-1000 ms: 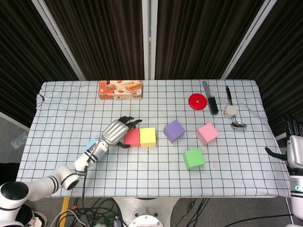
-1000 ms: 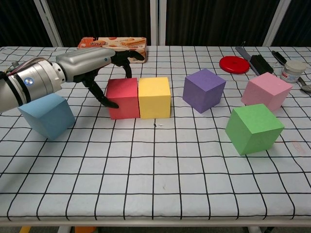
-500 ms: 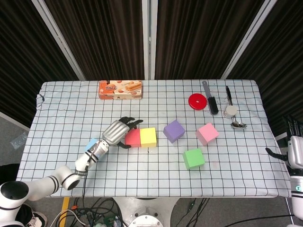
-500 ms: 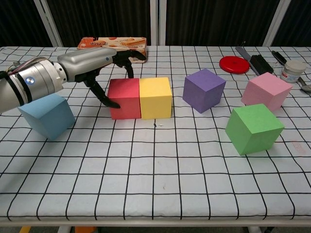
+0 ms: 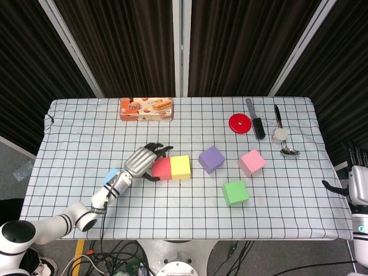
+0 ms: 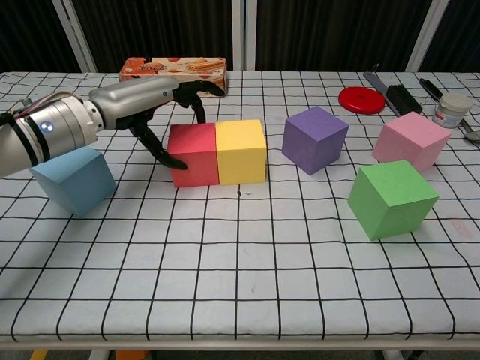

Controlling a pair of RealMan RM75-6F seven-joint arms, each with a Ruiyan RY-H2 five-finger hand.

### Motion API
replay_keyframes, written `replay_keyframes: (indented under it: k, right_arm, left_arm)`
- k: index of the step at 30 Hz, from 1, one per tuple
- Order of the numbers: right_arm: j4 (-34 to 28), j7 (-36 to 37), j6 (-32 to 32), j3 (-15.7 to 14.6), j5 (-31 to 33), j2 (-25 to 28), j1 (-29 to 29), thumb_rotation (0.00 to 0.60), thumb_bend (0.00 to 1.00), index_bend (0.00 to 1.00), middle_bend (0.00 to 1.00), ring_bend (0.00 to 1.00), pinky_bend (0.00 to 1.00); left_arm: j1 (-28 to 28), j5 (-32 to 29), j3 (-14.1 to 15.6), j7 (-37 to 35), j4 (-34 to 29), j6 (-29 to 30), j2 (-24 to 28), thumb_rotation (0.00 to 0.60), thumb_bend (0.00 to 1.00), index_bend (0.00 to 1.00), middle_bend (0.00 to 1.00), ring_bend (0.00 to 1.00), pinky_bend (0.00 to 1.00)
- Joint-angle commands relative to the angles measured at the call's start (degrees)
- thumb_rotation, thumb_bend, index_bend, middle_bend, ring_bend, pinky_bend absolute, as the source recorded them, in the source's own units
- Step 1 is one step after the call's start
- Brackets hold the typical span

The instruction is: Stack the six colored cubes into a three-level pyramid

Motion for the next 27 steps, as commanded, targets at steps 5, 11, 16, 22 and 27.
replay_keyframes:
  k: [5, 11, 16, 22, 27]
  right_arm:
    - [0.3, 0.0, -0.1, 0.1, 0.1, -0.2, 0.0, 0.600, 0.05, 0.00, 0.00, 0.00, 0.00]
    - [0.4, 0.0, -0.1, 0.2, 0.3, -0.2, 0.0, 0.600, 0.05, 0.00, 0.00, 0.00, 0.00]
    - [0.3, -0.3, -0.6, 0.0, 0.2, -0.1, 0.1, 0.600, 0.04, 0.00, 0.00, 0.00, 0.00]
    - [-1.0, -2.0, -2.1, -0.1, -1.3, 1.0, 1.7, 0.600, 0.05, 0.00, 0.00, 0.00, 0.00]
    - [-3.8, -5.9, -5.3, 0.0, -3.9, 3.2, 5.1, 0.600, 0.05, 0.00, 0.00, 0.00, 0.00]
  left_arm:
    - [-0.1, -0.1, 0.1, -0.7, -0.3, -0.5, 0.1, 0.600, 0.02, 0.09, 0.30, 0.15, 0.19]
    - [-0.2, -0.2, 0.1, -1.0, -0.6, -0.6, 0.3, 0.600, 0.00, 0.08, 0.24, 0.15, 0.18]
    - [0.0, -0.4, 0.1, -1.0, -1.5, -0.6, 0.8, 0.600, 0.00, 0.08, 0.20, 0.13, 0.18]
    - [1.4, -0.6, 1.0, 1.2, -7.3, -0.1, 4.9, 0.600, 0.00, 0.07, 0.13, 0.08, 0.15]
    - [5.9, -2.5, 2.5, 6.9, -16.9, 3.1, 12.9, 0.600, 0.00, 0.07, 0.09, 0.03, 0.12]
